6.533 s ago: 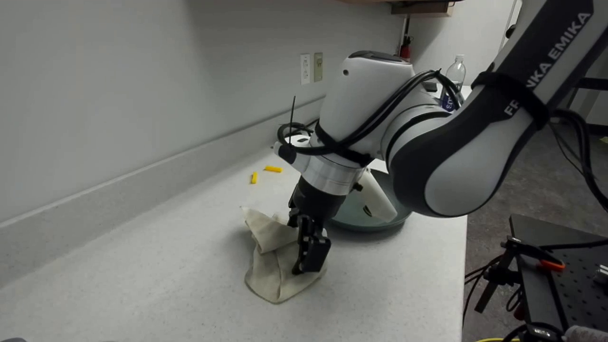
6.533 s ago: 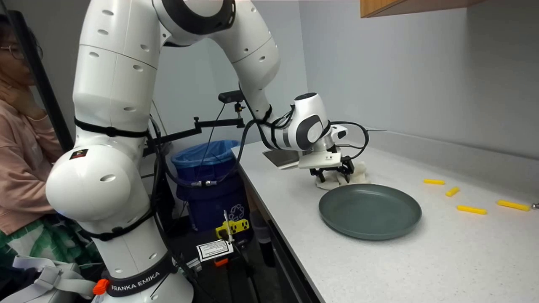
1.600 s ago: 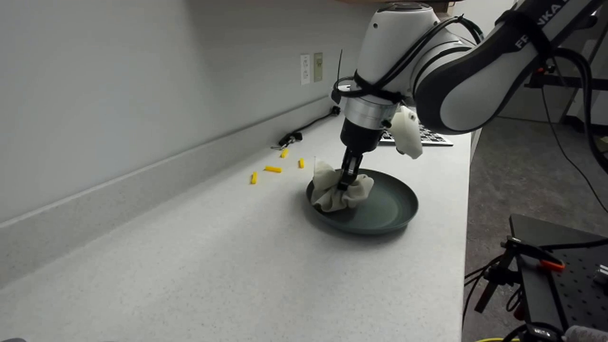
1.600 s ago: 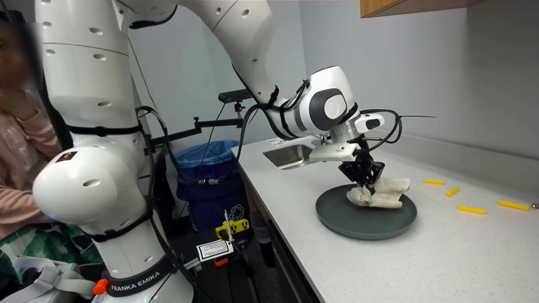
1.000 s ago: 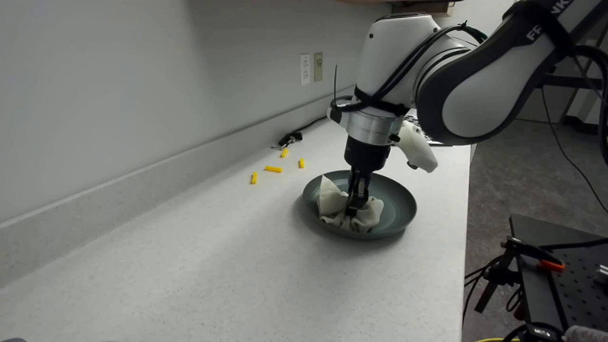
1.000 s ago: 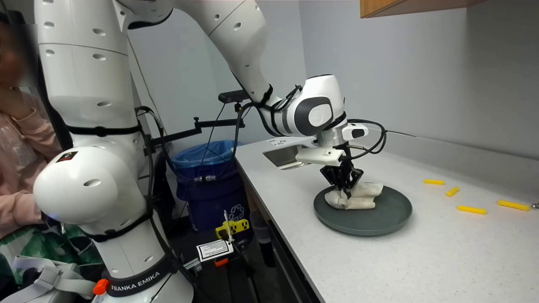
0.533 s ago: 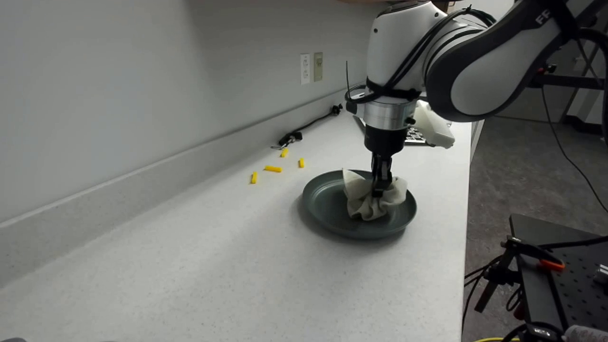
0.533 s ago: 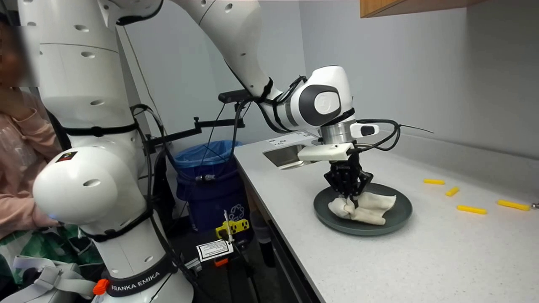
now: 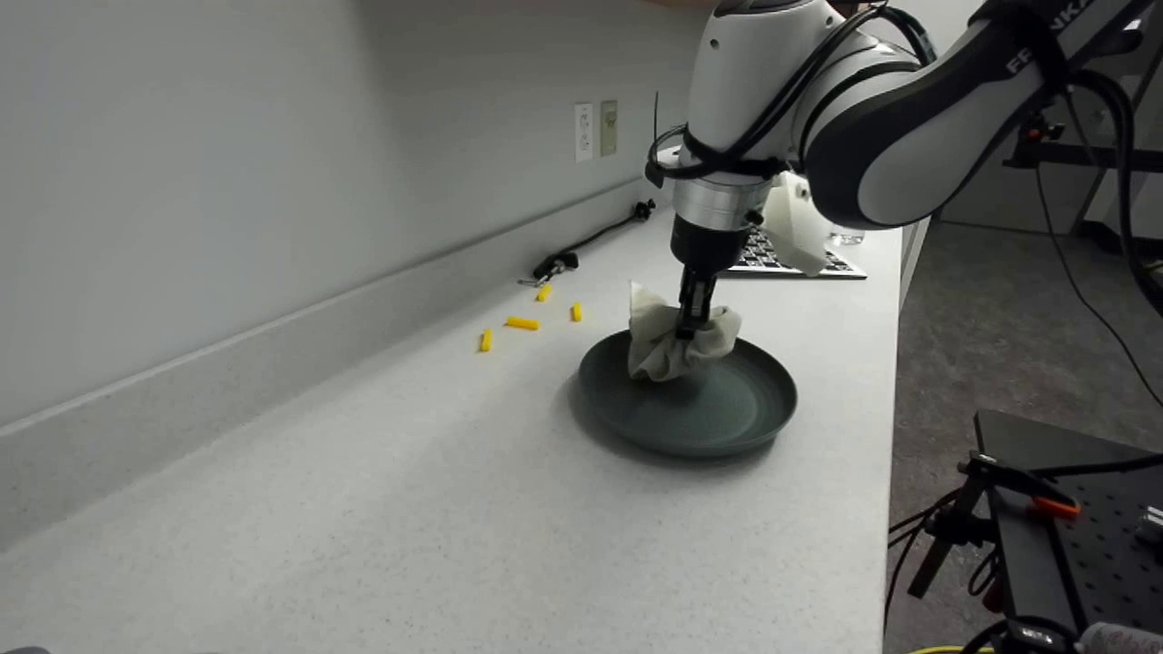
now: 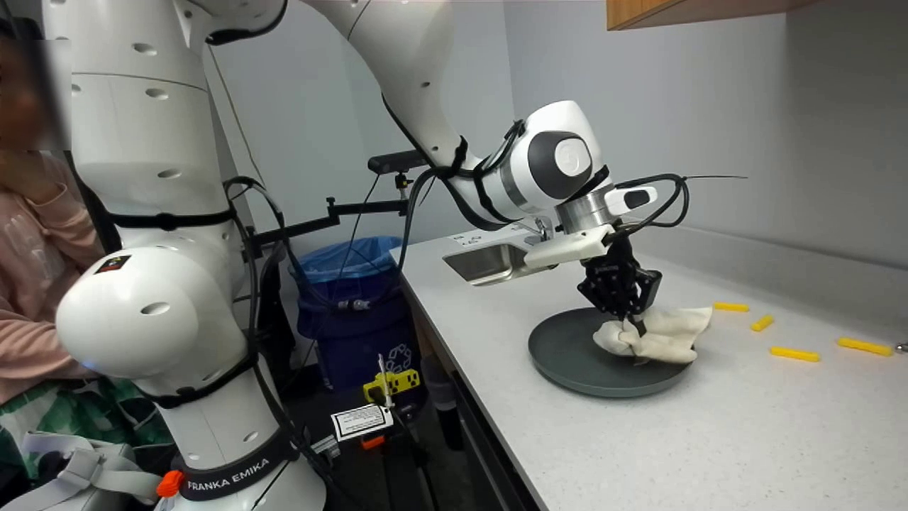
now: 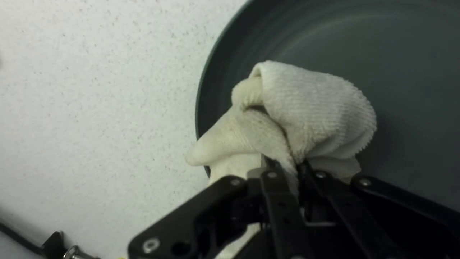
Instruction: Use the towel to wipe the plate
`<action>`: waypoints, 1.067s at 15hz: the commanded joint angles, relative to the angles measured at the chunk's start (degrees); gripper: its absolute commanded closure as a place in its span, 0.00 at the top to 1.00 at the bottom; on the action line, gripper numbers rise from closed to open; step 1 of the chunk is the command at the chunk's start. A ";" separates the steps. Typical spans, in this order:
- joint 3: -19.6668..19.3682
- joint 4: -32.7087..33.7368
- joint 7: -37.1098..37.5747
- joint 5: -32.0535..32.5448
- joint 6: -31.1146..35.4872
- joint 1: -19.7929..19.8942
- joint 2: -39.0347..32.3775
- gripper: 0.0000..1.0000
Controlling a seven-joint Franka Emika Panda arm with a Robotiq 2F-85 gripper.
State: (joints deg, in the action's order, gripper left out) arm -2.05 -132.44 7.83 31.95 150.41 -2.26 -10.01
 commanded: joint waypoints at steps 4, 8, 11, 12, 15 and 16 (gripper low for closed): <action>2.66 -0.87 -1.27 -12.34 12.62 -0.20 -2.55 0.03; 7.70 -3.60 -10.16 -24.75 11.82 0.97 -1.76 0.03; 5.91 -4.69 -12.04 -23.12 5.84 -0.09 0.35 0.03; 4.55 -4.64 -11.49 -20.64 2.94 -0.57 1.06 0.03; 1.32 -3.53 -9.11 -11.61 -5.49 -1.04 2.76 0.03; 0.85 -3.10 -8.58 -9.41 -7.22 -0.87 3.10 0.03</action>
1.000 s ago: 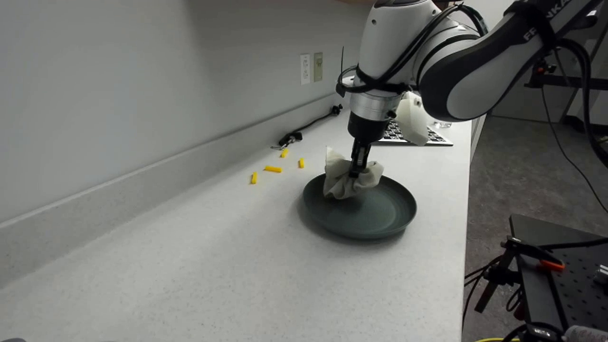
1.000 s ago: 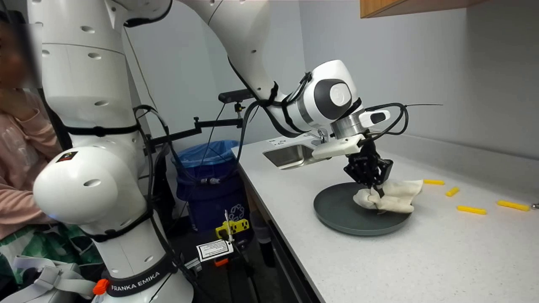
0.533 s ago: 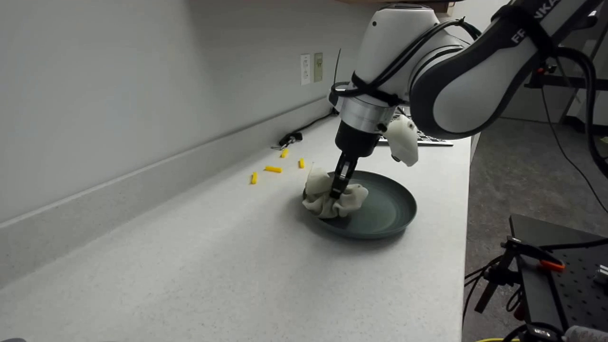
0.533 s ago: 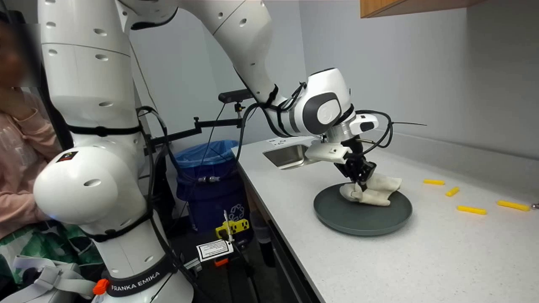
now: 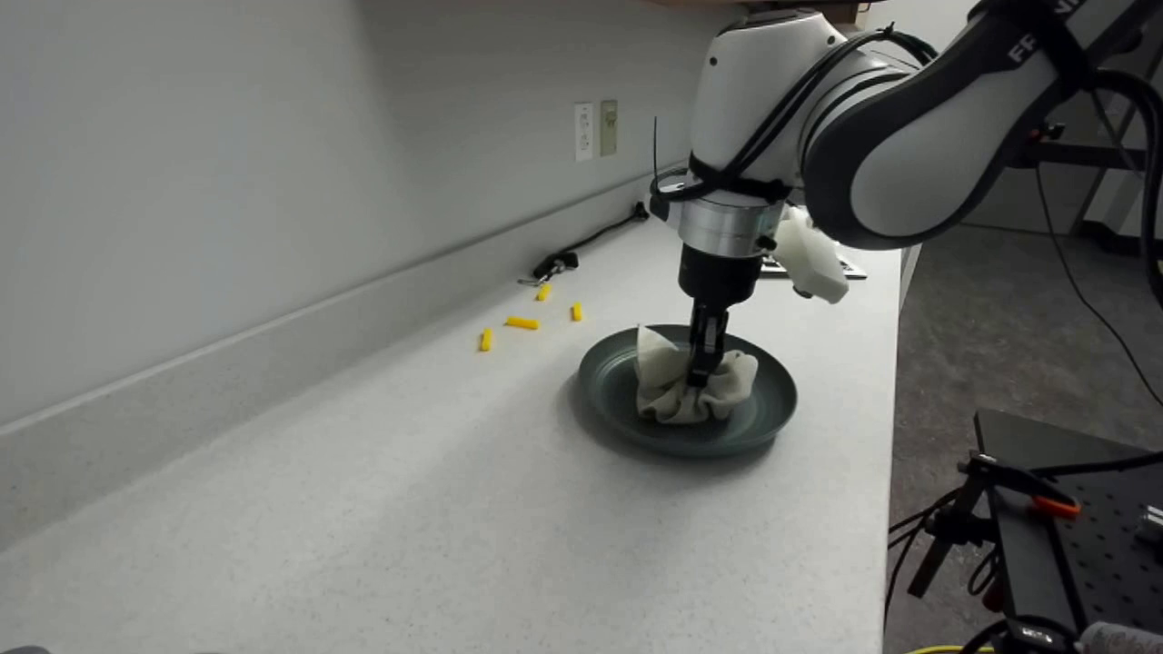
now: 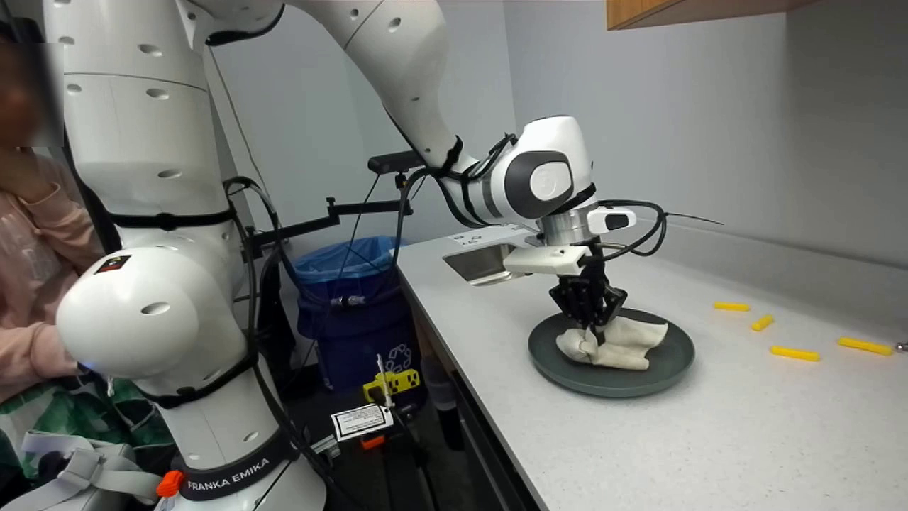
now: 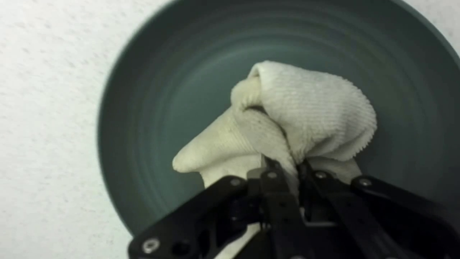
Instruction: Use the towel to wipe the plate
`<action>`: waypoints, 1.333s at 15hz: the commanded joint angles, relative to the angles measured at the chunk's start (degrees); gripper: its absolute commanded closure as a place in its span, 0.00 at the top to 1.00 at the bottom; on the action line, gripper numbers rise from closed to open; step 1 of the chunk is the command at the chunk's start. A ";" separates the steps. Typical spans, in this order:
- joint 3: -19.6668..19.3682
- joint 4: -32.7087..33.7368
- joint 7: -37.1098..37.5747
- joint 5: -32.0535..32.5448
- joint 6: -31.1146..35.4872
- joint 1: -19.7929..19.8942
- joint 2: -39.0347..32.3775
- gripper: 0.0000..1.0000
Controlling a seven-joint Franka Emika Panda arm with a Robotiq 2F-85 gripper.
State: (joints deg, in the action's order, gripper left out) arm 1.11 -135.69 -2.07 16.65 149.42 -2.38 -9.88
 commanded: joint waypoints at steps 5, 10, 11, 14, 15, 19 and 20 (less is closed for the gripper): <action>-3.64 2.50 6.12 13.23 -6.55 -0.47 1.98 0.03; -4.46 4.19 19.45 25.42 -2.53 -1.22 -0.18 0.03; -4.47 4.30 22.30 27.83 -1.46 -1.38 -0.39 0.03; -4.07 4.43 28.40 32.01 2.03 -1.67 -0.88 0.03; -3.79 4.24 29.44 31.98 3.60 -1.68 -0.95 0.03; -1.85 3.55 30.06 29.15 10.14 -1.59 -1.00 0.03; -0.99 3.34 29.54 27.90 12.09 -1.48 -0.83 0.03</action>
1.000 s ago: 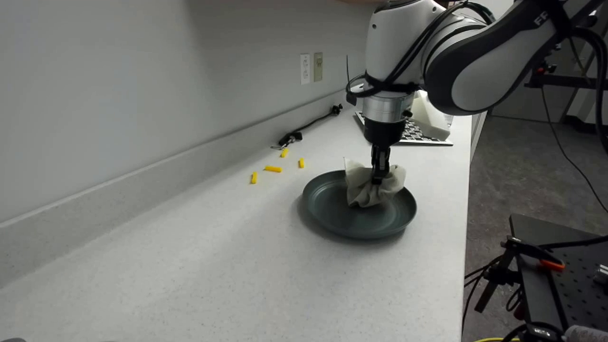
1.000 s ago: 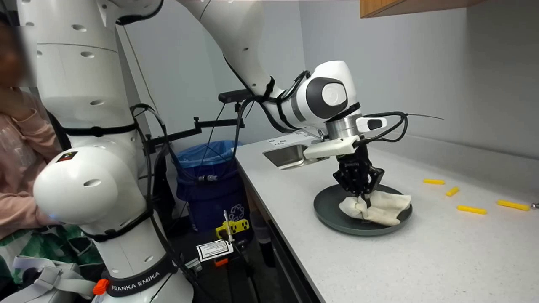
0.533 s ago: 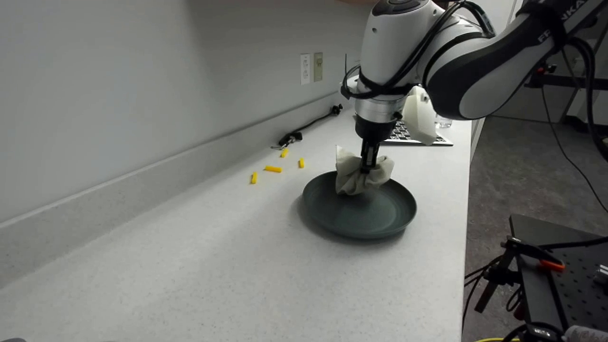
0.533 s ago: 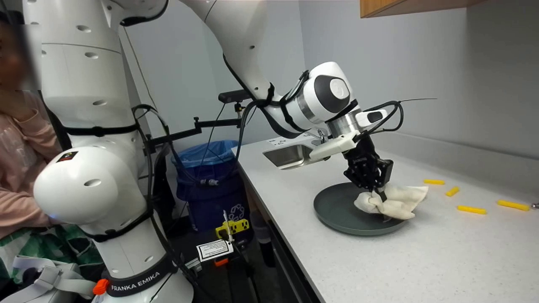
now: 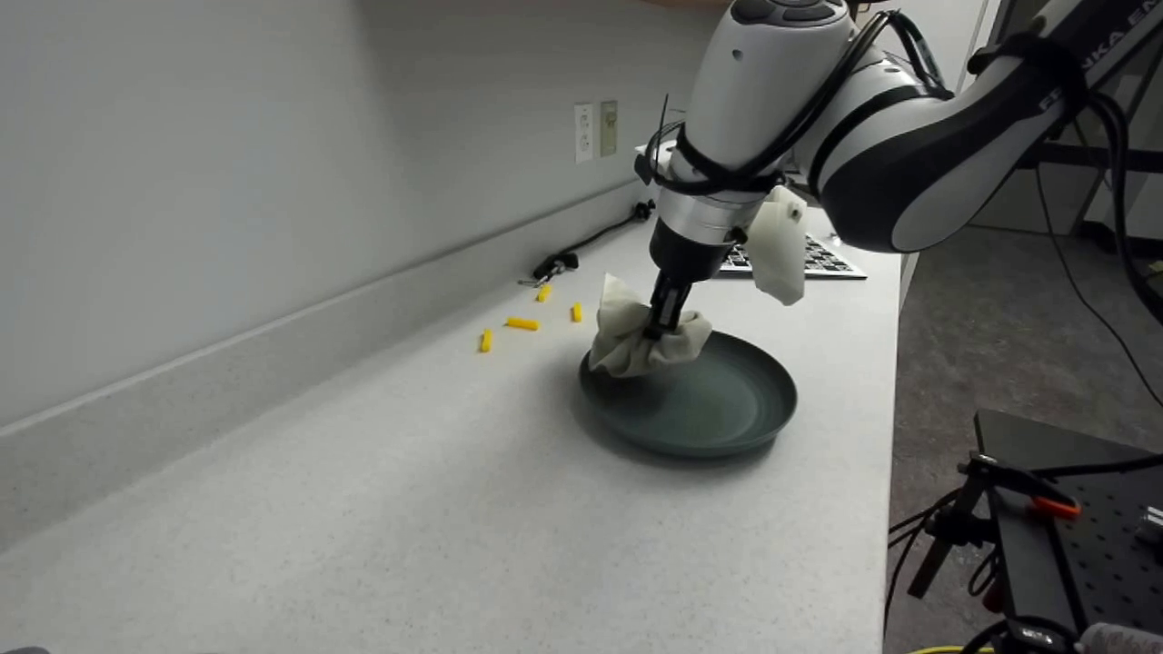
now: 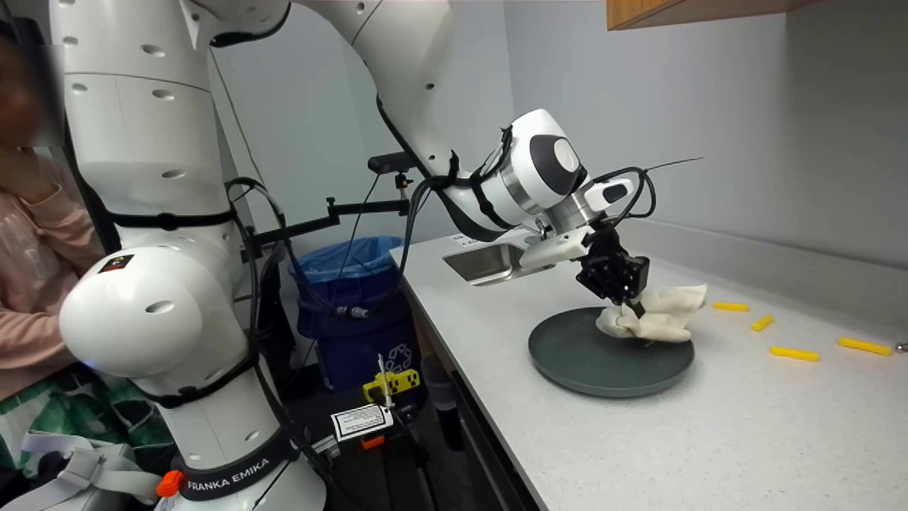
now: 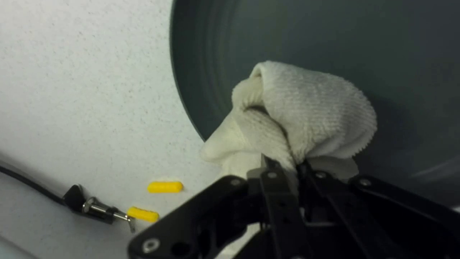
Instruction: Use the towel to wipe the plate
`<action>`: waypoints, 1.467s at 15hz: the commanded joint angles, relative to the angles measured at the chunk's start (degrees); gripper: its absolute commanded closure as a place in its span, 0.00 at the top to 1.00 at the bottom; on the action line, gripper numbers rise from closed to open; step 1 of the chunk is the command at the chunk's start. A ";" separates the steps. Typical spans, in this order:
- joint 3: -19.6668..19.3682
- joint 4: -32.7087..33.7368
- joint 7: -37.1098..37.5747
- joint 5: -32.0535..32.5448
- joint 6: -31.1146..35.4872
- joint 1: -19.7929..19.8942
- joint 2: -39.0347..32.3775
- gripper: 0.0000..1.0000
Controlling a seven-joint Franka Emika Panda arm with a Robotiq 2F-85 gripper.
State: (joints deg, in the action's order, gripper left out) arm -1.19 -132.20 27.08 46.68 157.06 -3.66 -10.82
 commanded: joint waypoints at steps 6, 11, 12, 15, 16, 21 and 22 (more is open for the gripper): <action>8.66 -0.12 -5.30 -11.95 14.37 0.56 0.34 0.03; 16.19 0.29 -10.92 -19.19 17.26 1.90 -0.83 0.03; 17.55 0.19 -12.19 -20.89 17.16 2.42 -1.05 0.03; 15.75 -0.60 -18.30 -28.58 16.82 -1.01 -0.75 0.03; 16.12 -0.67 -19.73 -30.69 16.47 -0.97 -0.76 0.35; 23.75 -1.14 -27.72 -36.97 14.38 5.89 -0.31 0.68; 25.15 -1.30 -29.57 -38.31 13.77 7.13 -0.14 0.77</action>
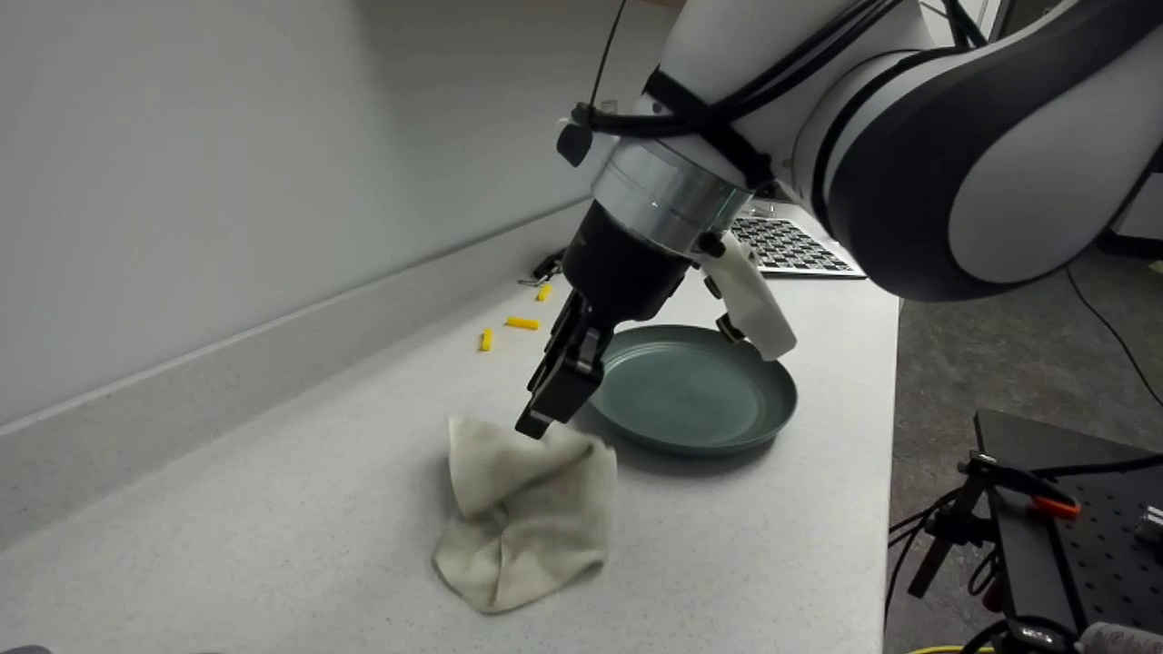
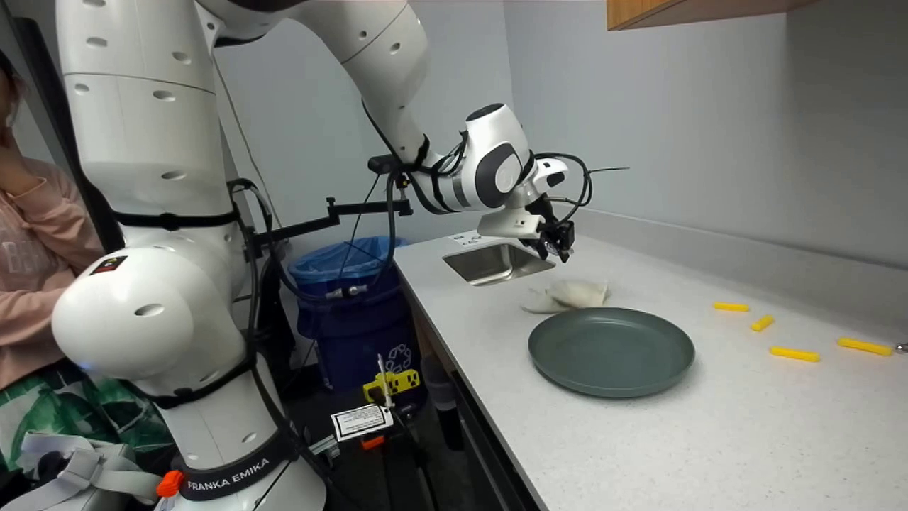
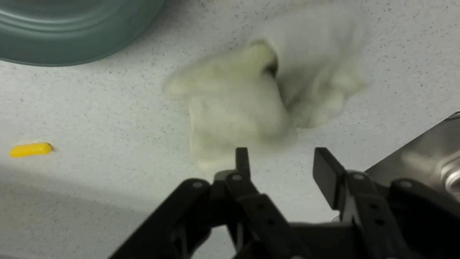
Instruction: Use the towel to wipe the plate
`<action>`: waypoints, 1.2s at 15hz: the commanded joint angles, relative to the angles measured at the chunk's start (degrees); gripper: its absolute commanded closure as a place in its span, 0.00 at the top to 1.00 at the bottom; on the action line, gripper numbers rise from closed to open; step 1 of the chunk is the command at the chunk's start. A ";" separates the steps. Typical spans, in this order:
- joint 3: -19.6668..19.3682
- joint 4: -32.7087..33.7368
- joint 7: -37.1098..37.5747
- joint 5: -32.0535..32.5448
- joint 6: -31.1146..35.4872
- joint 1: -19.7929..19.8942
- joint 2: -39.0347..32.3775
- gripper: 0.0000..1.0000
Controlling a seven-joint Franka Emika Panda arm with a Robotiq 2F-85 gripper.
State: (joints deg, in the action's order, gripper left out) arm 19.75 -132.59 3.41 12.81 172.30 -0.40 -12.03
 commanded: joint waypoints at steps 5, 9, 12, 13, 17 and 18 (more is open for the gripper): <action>9.82 -2.68 -14.17 -10.62 -4.84 9.53 2.90 1.00; 13.23 -4.65 -20.91 -17.83 -9.02 13.99 6.12 1.00; 14.18 -6.97 -27.28 -23.57 -13.63 16.69 10.74 1.00; 13.92 -7.91 -29.34 -25.51 -14.88 17.25 12.58 1.00; 11.19 -12.44 -37.80 -34.88 -19.02 17.93 22.15 1.00; 0.44 -13.41 -38.61 -35.62 -19.86 8.10 24.28 1.00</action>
State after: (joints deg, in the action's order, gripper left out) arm 31.50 -141.51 -30.34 -17.76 156.24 17.11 2.92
